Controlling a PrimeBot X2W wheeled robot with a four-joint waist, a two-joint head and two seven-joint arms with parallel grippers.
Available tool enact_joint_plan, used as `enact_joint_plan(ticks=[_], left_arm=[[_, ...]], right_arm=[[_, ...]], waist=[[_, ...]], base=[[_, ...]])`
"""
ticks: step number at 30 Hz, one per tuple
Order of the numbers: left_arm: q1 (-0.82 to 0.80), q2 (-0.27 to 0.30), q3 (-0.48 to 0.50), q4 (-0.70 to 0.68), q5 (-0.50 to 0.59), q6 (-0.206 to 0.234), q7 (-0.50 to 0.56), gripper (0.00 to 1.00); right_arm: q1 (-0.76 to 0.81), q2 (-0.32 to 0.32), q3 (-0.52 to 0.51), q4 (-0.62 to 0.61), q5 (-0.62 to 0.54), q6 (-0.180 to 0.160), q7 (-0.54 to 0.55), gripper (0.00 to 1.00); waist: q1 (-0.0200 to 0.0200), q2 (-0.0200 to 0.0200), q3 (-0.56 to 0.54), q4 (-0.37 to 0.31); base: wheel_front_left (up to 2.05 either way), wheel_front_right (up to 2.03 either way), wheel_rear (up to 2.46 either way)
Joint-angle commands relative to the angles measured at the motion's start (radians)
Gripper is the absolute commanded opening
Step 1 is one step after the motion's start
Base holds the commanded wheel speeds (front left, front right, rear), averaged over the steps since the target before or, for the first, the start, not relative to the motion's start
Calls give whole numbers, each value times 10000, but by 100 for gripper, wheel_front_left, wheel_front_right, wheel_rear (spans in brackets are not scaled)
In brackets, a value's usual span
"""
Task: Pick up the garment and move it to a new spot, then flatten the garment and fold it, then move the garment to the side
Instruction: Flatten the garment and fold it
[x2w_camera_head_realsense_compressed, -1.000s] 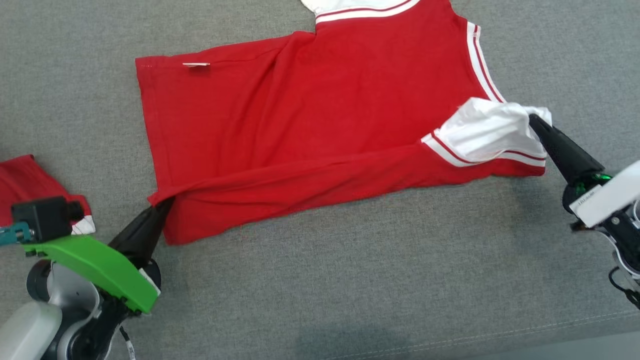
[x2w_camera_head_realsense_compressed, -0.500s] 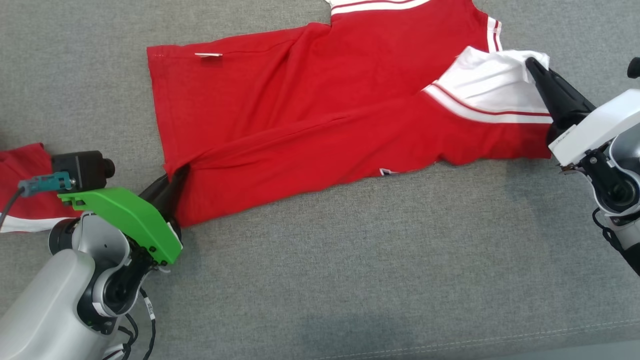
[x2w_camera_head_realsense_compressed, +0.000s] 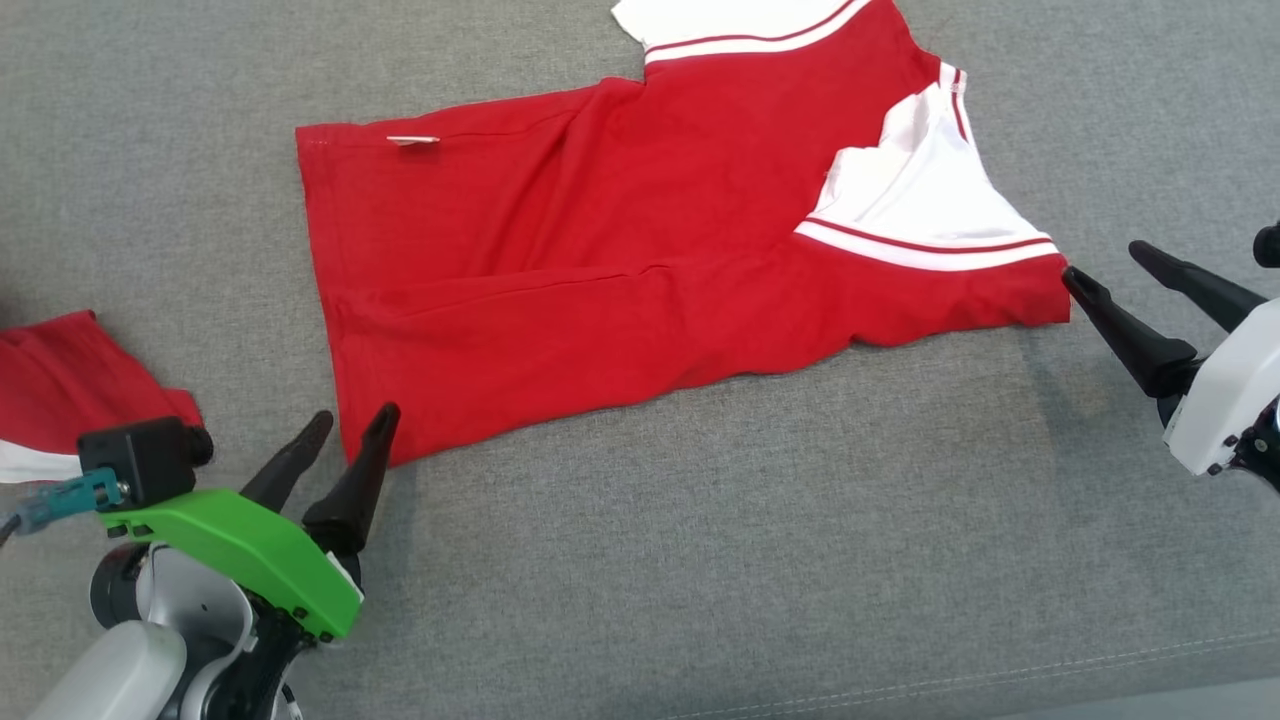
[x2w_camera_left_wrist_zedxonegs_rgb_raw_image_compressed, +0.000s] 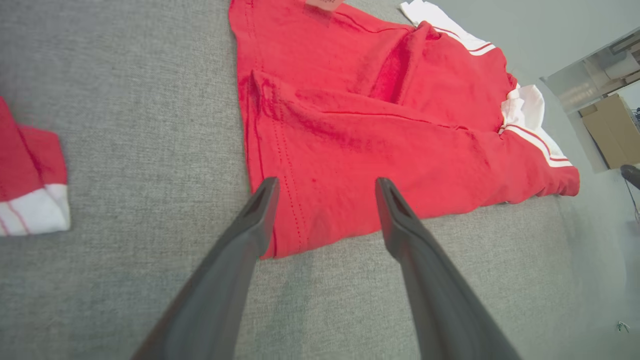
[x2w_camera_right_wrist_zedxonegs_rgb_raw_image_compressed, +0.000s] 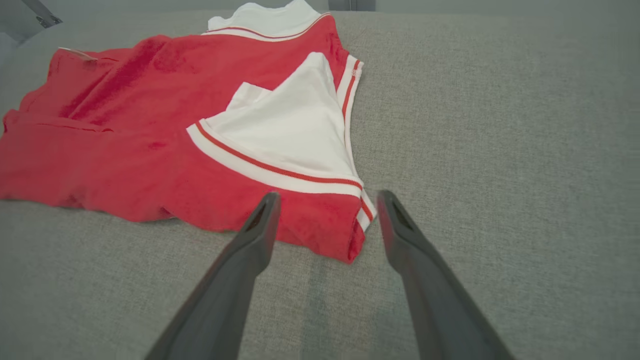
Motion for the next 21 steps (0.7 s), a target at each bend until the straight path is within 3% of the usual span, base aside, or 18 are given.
enact_joint_plan(ticks=[1, 6, 11, 21], left_arm=[[46, 57, 19, -25, -37, 49, -4, 100], [-291, -249, -153, 242, -37, 218, 161, 100], [-780, -385, -536, 722, 204, -20, 488, 100], [-1178, -634, -846, 1516, 38, -315, 903, 100]], right_arm=[[63, 64, -111, -79, -183, 4, 99, 100], [58, 553, -542, -257, -2016, 4, 1569, 100], [36, 899, -626, -164, -3156, 2, 2447, 100], [-174, 1690, -1015, 581, -3928, 2, 3040, 100]], waist=[[1, 0, 29, -33], [1, 0, 256, 87], [1, 0, 480, 282], [1, 0, 670, 397]], base=[[0, 0, 0], [0, 0, 0], [0, 0, 0], [0, 0, 0]])
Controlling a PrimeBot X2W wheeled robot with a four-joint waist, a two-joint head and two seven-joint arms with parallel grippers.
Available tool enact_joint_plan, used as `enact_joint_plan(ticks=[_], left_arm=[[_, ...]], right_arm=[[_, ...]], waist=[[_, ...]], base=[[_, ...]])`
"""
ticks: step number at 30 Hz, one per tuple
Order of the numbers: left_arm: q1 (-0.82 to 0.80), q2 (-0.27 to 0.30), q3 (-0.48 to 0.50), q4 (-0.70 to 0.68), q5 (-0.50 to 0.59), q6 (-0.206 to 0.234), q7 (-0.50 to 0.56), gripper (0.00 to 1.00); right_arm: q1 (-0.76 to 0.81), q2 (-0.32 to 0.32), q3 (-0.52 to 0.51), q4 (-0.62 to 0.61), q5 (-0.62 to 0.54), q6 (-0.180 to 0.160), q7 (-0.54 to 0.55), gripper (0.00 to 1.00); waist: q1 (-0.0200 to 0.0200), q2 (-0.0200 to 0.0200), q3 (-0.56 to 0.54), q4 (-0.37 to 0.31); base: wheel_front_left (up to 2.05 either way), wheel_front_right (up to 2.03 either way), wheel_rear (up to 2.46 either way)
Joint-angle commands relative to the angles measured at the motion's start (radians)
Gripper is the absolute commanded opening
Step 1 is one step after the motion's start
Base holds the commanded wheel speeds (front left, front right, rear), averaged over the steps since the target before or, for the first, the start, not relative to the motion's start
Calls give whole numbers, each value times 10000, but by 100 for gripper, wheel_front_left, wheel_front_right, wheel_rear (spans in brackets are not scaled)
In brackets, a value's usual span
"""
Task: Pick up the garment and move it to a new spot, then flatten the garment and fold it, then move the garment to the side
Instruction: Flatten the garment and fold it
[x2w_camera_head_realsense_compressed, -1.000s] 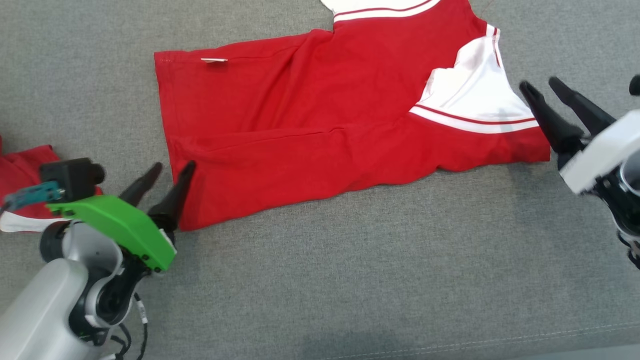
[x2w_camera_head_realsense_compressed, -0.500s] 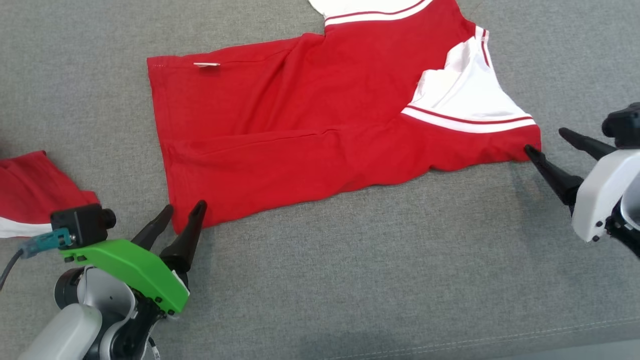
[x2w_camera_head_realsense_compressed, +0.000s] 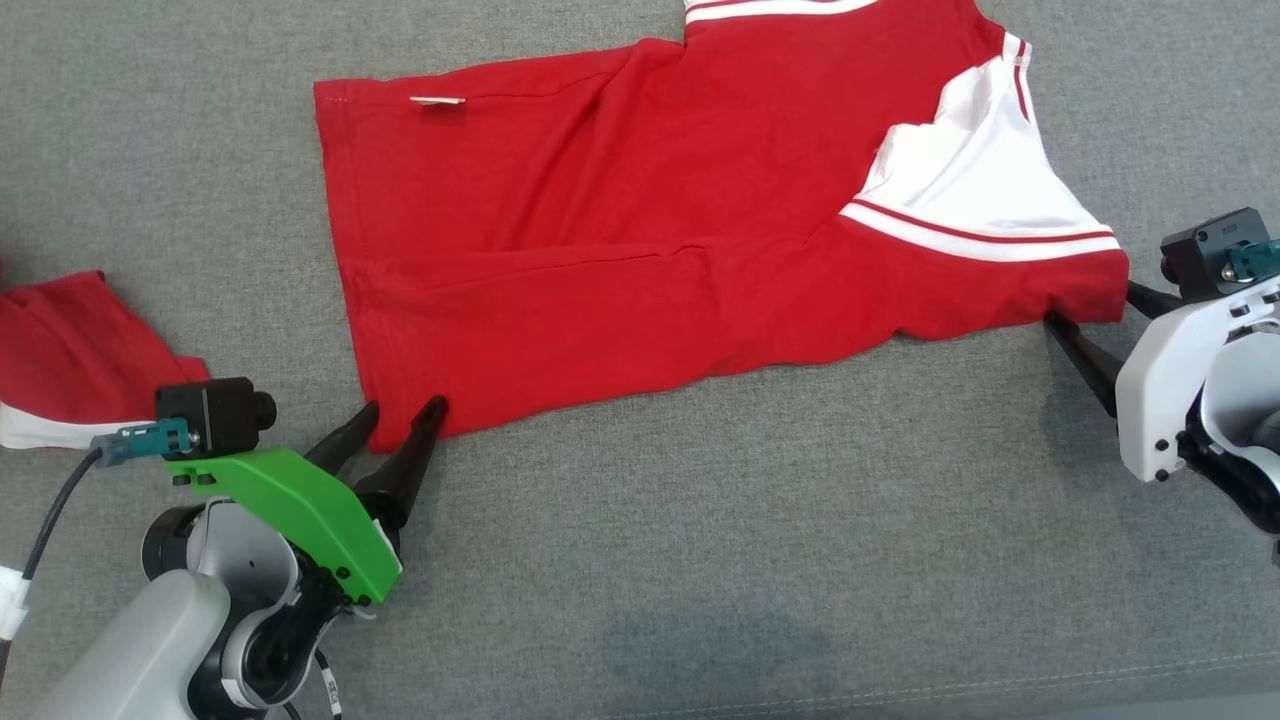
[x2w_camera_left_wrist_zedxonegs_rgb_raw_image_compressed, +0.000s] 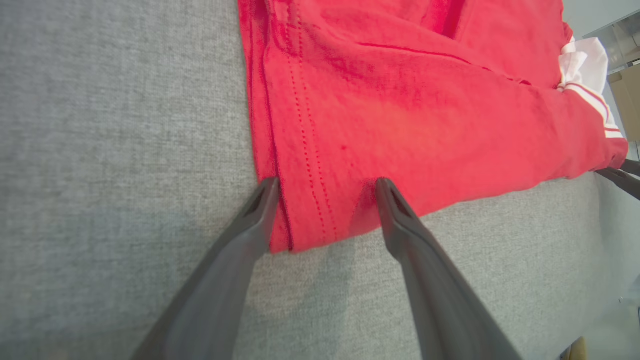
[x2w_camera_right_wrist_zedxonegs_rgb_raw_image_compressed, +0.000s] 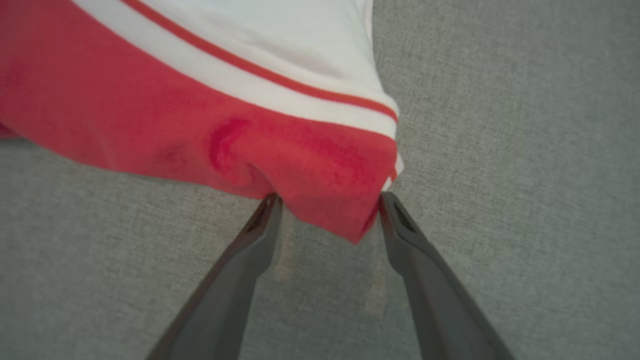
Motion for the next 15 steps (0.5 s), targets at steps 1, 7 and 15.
enact_joint_plan(ticks=[1, 7, 15], left_arm=[[-129, -53, -79, 180, -42, -53, 94, 100], [-317, -144, -390, 564, 18, -113, 496, 100], [-387, -247, -810, 956, 36, -550, 785, 0]], right_arm=[[-130, 157, -43, 193, -33, 0, 94, 100], [-409, 468, 41, 650, 8, 2, 296, 100], [-486, 670, 209, 949, 547, 0, 464, 0]], waist=[[0, 0, 2, 15], [0, 0, -21, 22], [0, 0, -79, -33]], base=[[0, 0, 0], [0, 0, 0], [0, 0, 0]])
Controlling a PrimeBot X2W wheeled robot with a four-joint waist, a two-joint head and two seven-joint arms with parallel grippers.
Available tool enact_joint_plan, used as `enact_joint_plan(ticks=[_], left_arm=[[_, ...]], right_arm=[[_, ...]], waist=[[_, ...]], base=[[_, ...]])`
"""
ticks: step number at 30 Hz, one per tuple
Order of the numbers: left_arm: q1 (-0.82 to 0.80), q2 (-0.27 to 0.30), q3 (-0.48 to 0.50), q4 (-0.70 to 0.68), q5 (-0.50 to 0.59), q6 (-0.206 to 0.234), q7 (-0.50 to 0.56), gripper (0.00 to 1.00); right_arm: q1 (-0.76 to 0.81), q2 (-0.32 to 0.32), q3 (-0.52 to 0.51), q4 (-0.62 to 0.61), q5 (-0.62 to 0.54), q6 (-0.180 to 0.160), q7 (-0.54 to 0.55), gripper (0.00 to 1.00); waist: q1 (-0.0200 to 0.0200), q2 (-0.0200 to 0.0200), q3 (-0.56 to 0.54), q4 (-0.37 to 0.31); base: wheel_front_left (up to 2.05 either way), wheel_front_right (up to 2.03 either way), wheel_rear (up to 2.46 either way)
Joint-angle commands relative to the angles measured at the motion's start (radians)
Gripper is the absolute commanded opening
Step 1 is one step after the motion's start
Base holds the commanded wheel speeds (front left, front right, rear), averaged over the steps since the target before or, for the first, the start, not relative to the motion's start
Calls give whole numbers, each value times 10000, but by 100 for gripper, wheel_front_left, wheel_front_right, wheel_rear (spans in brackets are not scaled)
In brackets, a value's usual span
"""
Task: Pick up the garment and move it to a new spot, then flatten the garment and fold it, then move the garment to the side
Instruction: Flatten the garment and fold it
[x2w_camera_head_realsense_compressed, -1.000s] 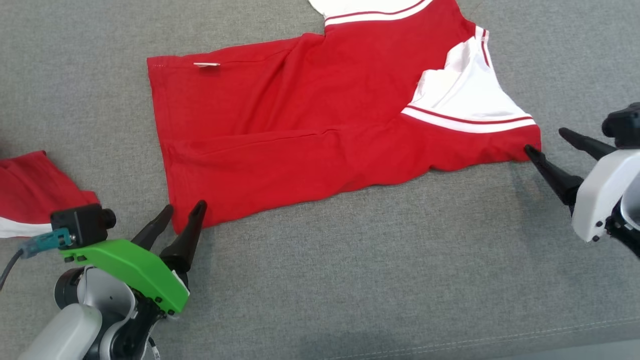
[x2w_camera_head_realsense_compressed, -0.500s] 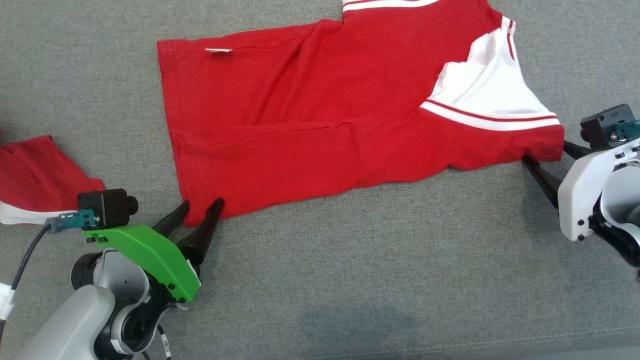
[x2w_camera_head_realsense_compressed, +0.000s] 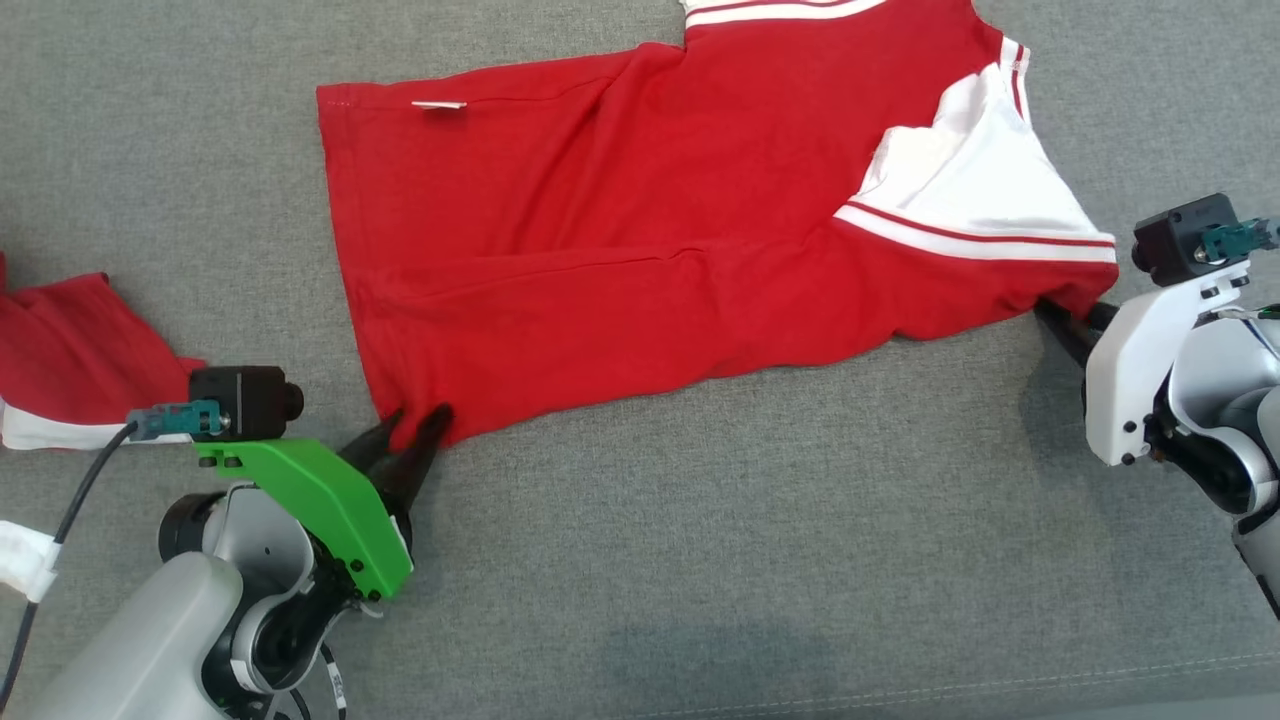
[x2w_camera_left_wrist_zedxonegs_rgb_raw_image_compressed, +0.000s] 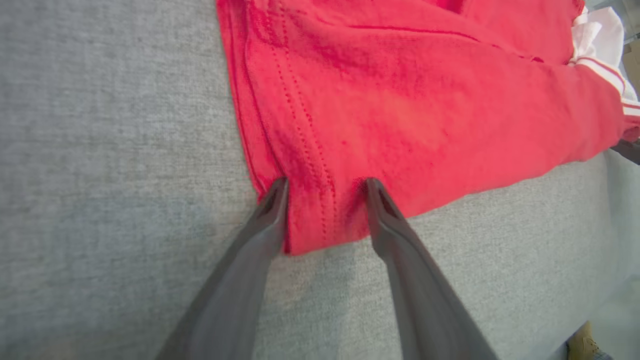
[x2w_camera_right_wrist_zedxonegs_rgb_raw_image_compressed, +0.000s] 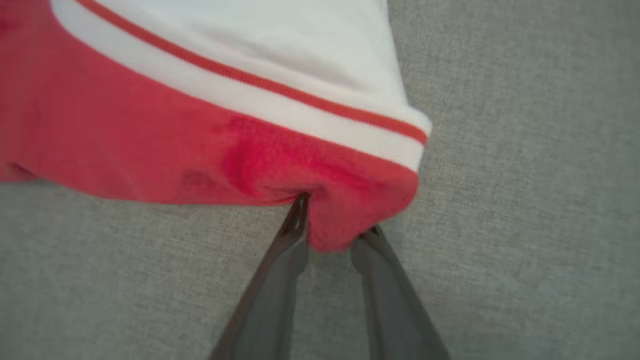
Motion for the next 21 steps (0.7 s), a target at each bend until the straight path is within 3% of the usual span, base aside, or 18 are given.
enact_joint_plan(ticks=[1, 8, 16, 19, 21], left_arm=[[173, -62, -272, 167, -87, -195, 247, 0], [554, 749, 93, -611, -454, -348, 463, 0], [2256, 1969, 666, -2737, -1170, 16, 355, 0], [3092, 2163, 727, -3336, -1338, 207, 122, 0], [3496, 1971, 734, -3513, -1579, 283, -71, 0]], right_arm=[[138, 23, 87, 169, 307, 1, 172, 0], [505, -441, -328, -593, 1453, 1, 620, 0], [2722, -1238, -1315, -2184, 2419, 1, 1634, 0], [3614, -1150, -1884, -2582, 2535, 1, 1915, 0], [3942, -1020, -2096, -2797, 2418, 1, 1926, 0]], waist=[[0, -1, -69, -25], [0, -1, -375, -47], [0, -1, -866, -143], [0, -1, -913, -193], [0, -1, -871, -223]], base=[[0, 0, 0], [0, 0, 0], [0, 0, 0], [0, 0, 0], [0, 0, 0]])
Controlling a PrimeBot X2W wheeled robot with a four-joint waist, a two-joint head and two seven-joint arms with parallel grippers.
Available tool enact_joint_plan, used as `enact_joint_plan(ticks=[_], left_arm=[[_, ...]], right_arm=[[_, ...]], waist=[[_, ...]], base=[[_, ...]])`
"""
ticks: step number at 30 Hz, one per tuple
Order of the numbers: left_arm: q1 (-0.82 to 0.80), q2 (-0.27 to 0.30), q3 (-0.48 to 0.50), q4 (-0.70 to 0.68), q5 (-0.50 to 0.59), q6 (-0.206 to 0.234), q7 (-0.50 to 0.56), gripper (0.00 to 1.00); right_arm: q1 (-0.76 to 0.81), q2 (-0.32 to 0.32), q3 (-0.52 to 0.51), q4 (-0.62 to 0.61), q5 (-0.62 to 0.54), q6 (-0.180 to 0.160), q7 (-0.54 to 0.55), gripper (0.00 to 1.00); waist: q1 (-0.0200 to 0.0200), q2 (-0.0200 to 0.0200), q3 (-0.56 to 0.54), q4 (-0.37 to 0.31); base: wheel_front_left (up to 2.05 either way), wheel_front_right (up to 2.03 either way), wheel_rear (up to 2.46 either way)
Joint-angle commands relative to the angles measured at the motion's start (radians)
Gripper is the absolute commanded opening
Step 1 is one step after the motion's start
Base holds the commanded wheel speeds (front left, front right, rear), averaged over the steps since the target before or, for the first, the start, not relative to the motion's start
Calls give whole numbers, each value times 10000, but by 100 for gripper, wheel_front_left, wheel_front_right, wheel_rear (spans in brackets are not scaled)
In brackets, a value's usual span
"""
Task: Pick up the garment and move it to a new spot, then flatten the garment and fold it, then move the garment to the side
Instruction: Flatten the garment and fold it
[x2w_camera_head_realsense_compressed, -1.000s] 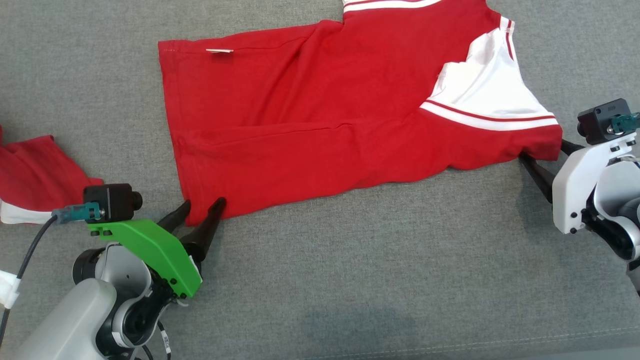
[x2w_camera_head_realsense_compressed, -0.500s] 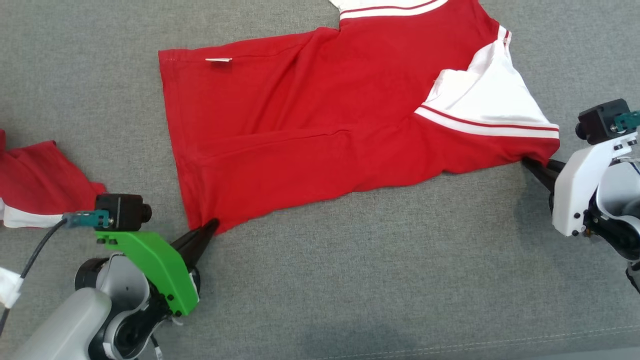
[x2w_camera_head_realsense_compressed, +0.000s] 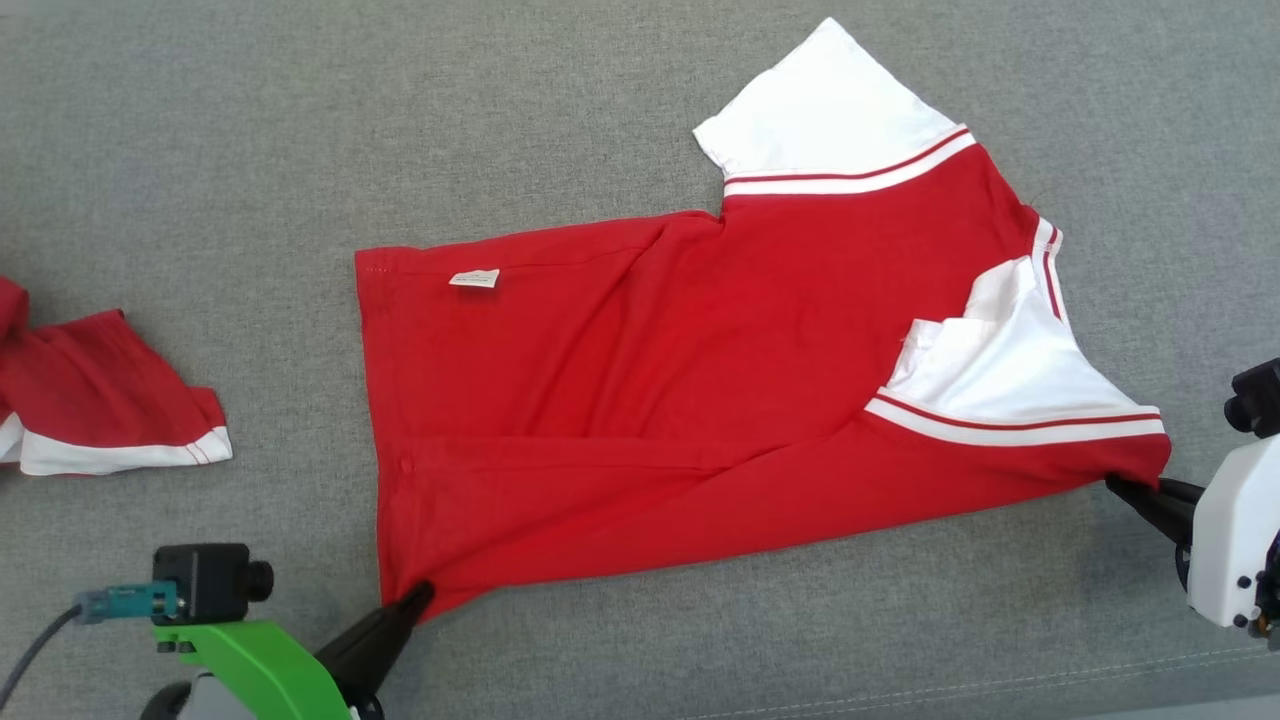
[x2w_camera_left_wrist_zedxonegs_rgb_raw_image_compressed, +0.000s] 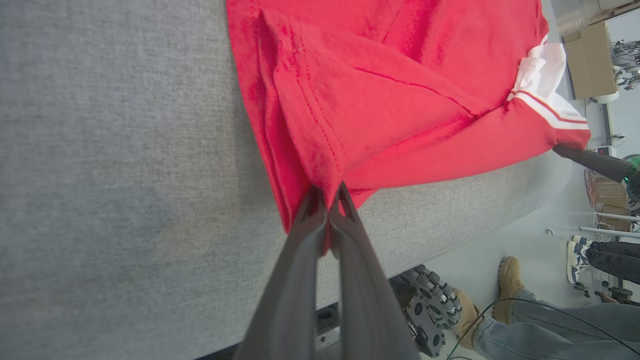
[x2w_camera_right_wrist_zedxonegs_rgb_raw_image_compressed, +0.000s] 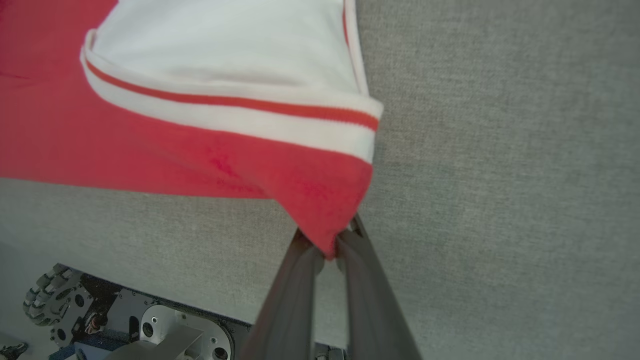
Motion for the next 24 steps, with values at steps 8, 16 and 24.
enact_joint_plan(ticks=[8, 16, 24], left_arm=[[187, -166, -70, 284, 440, 365, -473, 100], [-1448, 696, 1108, -21, 606, 801, -186, 100], [-5247, -741, 226, 2681, 1295, 509, 1111, 100]], right_arm=[[190, 296, -451, -306, -296, -2, -127, 100], [-2687, 386, -878, -784, -921, 1, -207, 100], [-7462, 2224, 823, 3006, -3210, -5, -2240, 100]], waist=[[0, -1, 179, 56], [0, -1, 976, 155], [0, -1, 2088, 480]], base=[[0, 0, 0], [0, 0, 0], [0, 0, 0]])
